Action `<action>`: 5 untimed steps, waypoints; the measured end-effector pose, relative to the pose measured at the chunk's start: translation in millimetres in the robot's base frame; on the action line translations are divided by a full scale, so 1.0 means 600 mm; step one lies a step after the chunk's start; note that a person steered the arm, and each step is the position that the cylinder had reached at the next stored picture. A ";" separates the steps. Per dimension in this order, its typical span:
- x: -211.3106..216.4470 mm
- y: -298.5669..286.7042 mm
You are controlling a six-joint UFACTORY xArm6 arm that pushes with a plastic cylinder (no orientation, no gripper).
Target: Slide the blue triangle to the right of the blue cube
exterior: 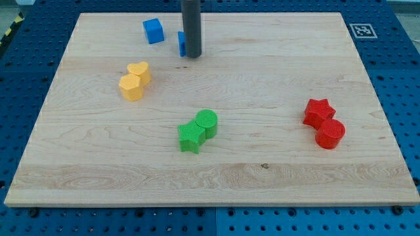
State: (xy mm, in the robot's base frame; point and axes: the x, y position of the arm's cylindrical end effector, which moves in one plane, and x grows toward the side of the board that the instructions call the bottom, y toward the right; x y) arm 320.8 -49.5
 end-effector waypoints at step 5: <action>-0.072 0.021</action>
